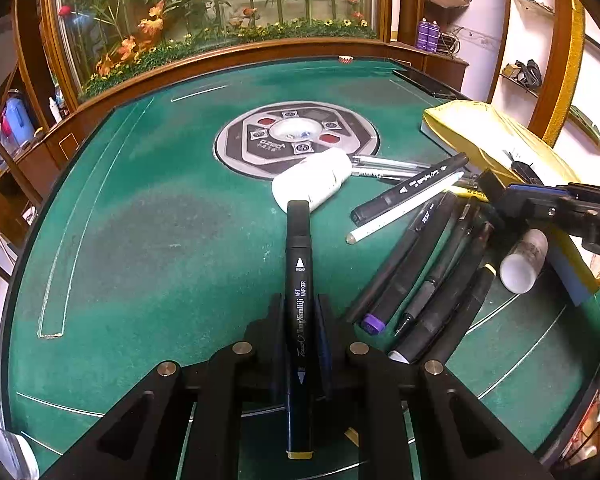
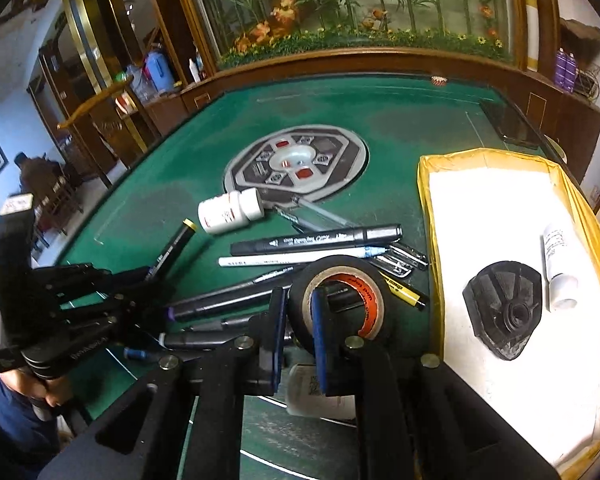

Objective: Organize rigid objects
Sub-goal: 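Grasp the black tape roll with the right tool, then place the tape roll in the tray with the right tool while the left places the marker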

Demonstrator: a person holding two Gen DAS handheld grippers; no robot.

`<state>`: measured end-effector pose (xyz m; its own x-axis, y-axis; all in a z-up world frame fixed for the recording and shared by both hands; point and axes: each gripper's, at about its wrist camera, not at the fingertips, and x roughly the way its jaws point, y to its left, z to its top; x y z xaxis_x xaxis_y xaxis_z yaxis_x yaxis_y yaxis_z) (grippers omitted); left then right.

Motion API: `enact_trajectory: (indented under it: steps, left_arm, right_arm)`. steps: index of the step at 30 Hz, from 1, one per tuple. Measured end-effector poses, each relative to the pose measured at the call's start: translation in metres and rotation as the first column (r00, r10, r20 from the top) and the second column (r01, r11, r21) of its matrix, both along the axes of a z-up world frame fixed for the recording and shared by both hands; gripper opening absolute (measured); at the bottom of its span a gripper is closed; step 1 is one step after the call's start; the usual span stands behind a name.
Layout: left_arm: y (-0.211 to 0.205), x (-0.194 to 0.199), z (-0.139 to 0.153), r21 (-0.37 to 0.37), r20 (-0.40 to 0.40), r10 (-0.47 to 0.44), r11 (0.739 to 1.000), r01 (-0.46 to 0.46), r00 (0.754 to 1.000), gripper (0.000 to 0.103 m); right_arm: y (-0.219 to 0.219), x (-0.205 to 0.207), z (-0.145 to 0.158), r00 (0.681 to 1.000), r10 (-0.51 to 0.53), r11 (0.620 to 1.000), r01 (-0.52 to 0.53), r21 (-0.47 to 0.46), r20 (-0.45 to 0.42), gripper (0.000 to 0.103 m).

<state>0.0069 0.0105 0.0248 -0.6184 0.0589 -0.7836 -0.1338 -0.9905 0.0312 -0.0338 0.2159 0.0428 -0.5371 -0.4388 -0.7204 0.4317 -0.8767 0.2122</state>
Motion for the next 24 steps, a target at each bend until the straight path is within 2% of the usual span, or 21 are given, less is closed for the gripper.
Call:
enact_trajectory:
  steps: [8, 18, 24]
  left_arm:
    - [0.002, 0.003, 0.012, 0.016, -0.022, -0.005, 1.0, 0.006, 1.0, 0.015]
    - [0.017, 0.008, 0.032, 0.009, -0.063, -0.039, 0.999, 0.039, 0.997, 0.015]
    - [0.027, 0.006, 0.046, 0.04, -0.072, -0.067, 0.997, 0.07, 0.995, 0.015]
  right_arm:
    - [0.014, 0.011, 0.013, 1.0, -0.009, 0.997, 0.009, -0.074, -0.004, 0.012]
    - [0.034, 0.018, 0.021, 0.999, -0.043, 0.991, 0.041, -0.124, -0.013, 0.012]
    - [0.053, 0.021, 0.027, 0.997, -0.079, 0.986, 0.075, -0.152, -0.024, 0.012]
